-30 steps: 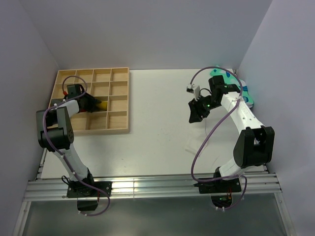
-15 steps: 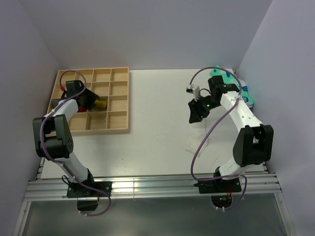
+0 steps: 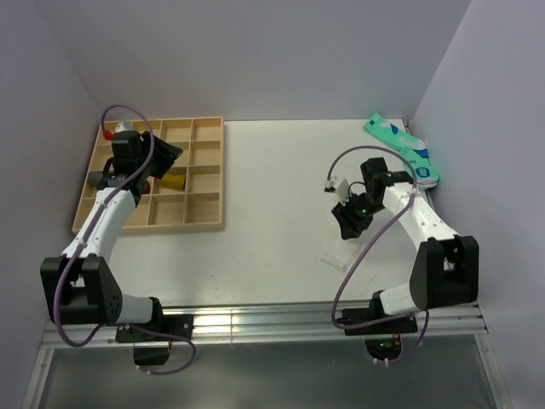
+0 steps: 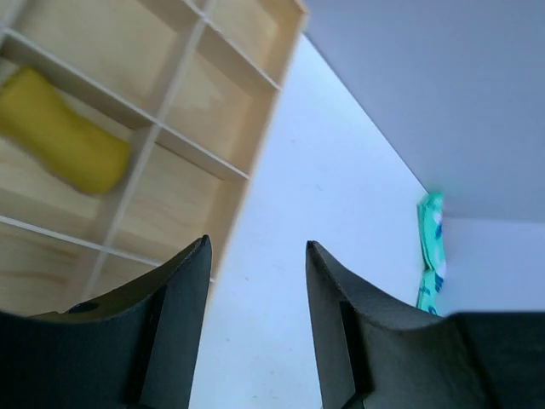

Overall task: Roll the socks
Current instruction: Move the sock to the center of the board.

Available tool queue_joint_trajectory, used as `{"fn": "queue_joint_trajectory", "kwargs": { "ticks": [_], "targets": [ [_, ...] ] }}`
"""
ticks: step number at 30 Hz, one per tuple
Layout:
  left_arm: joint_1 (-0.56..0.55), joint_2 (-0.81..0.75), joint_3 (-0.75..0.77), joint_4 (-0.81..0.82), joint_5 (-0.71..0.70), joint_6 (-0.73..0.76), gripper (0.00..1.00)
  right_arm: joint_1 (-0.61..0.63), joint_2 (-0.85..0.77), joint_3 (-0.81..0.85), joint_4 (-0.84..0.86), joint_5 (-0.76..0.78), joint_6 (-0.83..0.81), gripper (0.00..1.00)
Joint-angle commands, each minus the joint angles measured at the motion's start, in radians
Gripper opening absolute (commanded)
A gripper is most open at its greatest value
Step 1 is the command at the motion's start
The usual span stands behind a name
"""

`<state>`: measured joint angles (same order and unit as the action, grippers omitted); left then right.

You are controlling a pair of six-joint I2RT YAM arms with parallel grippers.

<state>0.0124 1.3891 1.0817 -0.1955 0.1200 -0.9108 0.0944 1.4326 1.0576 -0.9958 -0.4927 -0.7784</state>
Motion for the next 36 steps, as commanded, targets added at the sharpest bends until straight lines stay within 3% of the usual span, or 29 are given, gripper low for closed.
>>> {"fn": "queue_joint_trajectory", "kwargs": {
  "ticks": [1, 12, 25, 36],
  "targets": [
    [-0.086, -0.077, -0.012, 0.037, -0.01, 0.003, 0.53, 0.034, -0.109, -0.1, 0.042, 0.098, -0.061, 0.53],
    [-0.193, -0.177, -0.066, 0.087, 0.016, -0.019, 0.53, 0.291, -0.215, -0.288, 0.166, 0.235, 0.024, 0.53],
    [-0.204, -0.234, -0.074, 0.074, 0.03, 0.003, 0.53, 0.395, -0.109, -0.334, 0.261, 0.269, 0.094, 0.49],
    [-0.204, -0.216, -0.077, 0.087, 0.047, 0.009, 0.53, 0.409, -0.028, -0.347, 0.299, 0.283, 0.116, 0.46]
  ]
}}
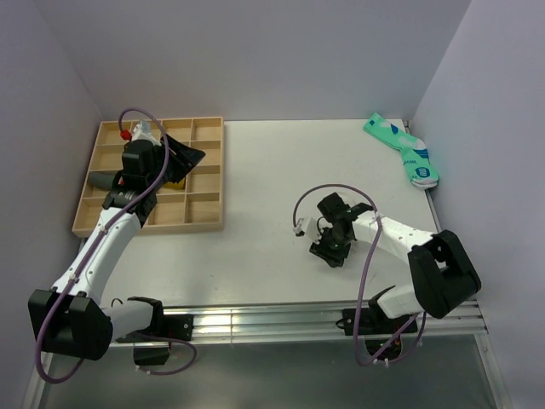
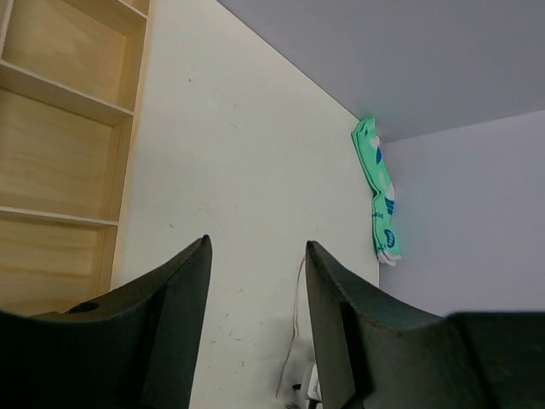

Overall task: Roll the socks
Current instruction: Move the sock to the center of the board.

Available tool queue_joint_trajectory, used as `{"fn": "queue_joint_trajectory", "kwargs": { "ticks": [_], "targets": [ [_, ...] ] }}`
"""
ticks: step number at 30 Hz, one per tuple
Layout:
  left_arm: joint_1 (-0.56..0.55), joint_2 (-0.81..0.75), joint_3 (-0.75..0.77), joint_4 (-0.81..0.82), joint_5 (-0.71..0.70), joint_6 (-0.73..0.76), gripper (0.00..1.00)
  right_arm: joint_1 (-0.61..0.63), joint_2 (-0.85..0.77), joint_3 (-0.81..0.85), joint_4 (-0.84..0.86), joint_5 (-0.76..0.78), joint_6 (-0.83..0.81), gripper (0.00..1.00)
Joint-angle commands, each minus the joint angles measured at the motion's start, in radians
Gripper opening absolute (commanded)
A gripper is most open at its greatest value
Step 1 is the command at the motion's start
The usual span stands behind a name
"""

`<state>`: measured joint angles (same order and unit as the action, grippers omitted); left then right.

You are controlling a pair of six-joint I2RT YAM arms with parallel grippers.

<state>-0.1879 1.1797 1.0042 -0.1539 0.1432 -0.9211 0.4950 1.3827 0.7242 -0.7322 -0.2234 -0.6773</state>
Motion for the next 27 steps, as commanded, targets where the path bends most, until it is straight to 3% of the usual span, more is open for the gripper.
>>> {"fn": "queue_joint_trajectory", "kwargs": {
  "ticks": [1, 13, 19, 27],
  "targets": [
    [-0.004, -0.006, -0.001, 0.04, 0.022, 0.022, 0.53, 0.008, 0.027, -0.012, 0.037, 0.012, 0.013, 0.45],
    [-0.024, -0.067, -0.065, 0.063, -0.025, 0.015, 0.52, 0.008, 0.14, 0.069, 0.097, -0.007, 0.021, 0.2],
    [-0.033, -0.167, -0.16, 0.094, -0.056, -0.018, 0.5, 0.046, 0.297, 0.242, 0.089, -0.071, 0.041, 0.19],
    [-0.079, -0.32, -0.268, 0.065, -0.114, -0.045, 0.49, 0.206, 0.369, 0.339, 0.082, -0.162, 0.056, 0.18]
  ]
}}
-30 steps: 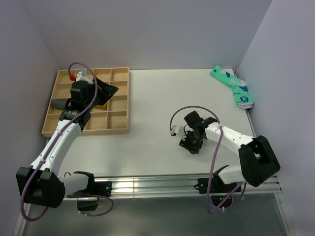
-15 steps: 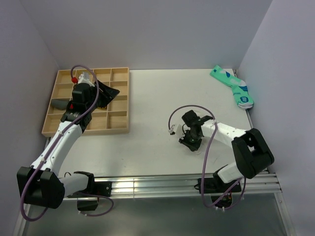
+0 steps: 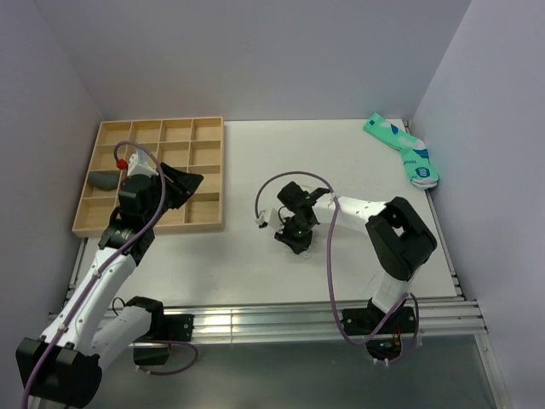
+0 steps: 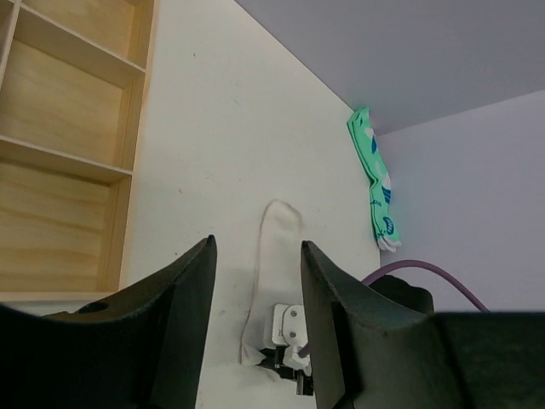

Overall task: Roll the socks
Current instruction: Move the sock to the center of the board.

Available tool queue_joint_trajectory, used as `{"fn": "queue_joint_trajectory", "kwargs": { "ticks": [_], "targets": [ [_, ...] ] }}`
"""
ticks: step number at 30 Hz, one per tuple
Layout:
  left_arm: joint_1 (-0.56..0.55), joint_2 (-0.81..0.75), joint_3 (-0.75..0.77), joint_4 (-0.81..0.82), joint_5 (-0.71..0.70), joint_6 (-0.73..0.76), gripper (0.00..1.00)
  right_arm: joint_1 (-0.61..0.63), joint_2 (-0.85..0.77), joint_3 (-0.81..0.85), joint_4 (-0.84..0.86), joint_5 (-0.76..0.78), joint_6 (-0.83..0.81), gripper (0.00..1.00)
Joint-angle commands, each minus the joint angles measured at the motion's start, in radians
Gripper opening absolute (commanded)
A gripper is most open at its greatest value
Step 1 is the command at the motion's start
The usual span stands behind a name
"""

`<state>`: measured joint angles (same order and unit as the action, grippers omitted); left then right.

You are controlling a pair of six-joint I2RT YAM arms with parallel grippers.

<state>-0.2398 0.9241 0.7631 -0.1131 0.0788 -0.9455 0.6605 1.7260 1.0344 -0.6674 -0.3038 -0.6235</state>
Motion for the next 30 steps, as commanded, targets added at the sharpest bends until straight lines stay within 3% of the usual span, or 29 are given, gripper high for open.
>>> {"fn": "queue_joint_trajectory", "kwargs": {
  "ticks": [1, 8, 15, 19, 21, 30],
  "targets": [
    [-0.033, -0.08, -0.048, 0.018, -0.059, -0.021, 0.49, 0.05, 0.026, 0.033, 0.006, -0.095, 0.002, 0.18],
    [-0.081, -0.134, -0.122, 0.032, -0.065, -0.013, 0.48, 0.103, 0.078, 0.093, -0.075, -0.149, 0.004, 0.18],
    [-0.26, -0.131, -0.33, 0.295, -0.129, -0.033, 0.42, 0.088, 0.093, 0.133, -0.165, -0.247, -0.013, 0.2],
    [-0.375, -0.12, -0.407, 0.404, -0.211, -0.015, 0.43, 0.09, 0.052, 0.11, -0.117, -0.167, 0.019, 0.45],
    [-0.4, -0.116, -0.418, 0.418, -0.22, -0.012, 0.43, 0.091, 0.017, 0.101, -0.109, -0.13, 0.034, 0.52],
    [-0.401, -0.151, -0.426, 0.394, -0.241, -0.004, 0.45, 0.157, -0.112, -0.011, -0.038, 0.014, 0.105, 0.5]
  ]
}}
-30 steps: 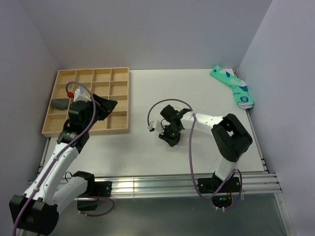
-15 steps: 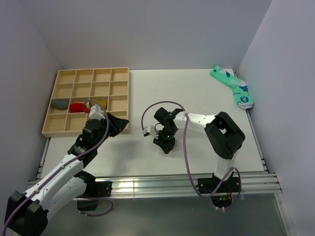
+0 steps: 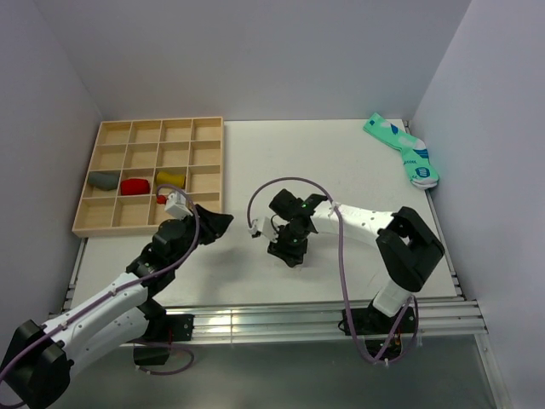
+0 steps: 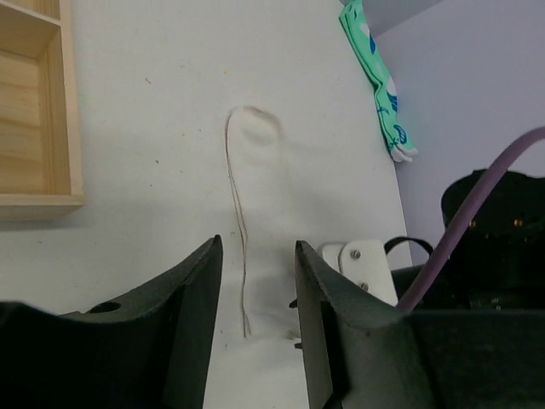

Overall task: Roll the socks
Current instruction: Move the sock to the center of the board.

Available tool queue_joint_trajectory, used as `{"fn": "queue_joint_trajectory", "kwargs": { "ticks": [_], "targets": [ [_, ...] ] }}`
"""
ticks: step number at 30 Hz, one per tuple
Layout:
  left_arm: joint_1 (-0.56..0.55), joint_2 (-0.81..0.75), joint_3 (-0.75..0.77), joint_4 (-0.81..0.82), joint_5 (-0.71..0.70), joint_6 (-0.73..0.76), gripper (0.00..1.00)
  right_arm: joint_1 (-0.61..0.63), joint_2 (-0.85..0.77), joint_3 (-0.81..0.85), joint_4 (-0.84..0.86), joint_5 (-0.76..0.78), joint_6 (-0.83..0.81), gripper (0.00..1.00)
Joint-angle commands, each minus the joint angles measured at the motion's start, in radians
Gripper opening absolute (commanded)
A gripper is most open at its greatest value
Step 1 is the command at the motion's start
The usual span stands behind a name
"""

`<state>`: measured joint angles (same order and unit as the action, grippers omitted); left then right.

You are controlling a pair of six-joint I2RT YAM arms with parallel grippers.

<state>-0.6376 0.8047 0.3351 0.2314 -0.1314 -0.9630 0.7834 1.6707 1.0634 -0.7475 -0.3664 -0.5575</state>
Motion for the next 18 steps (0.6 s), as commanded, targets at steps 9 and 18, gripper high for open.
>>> {"fn": "queue_joint_trajectory", "kwargs": {
  "ticks": [9, 18],
  "targets": [
    [-0.004, -0.059, 0.012, 0.042, -0.039, 0.021, 0.46, 0.109, -0.071, -0.089, 0.076, 0.129, 0.074, 0.47],
    [-0.004, -0.038, 0.013, 0.052, -0.028, 0.023, 0.45, 0.116, -0.014, -0.108, 0.115, 0.191, 0.068, 0.43]
  ]
}}
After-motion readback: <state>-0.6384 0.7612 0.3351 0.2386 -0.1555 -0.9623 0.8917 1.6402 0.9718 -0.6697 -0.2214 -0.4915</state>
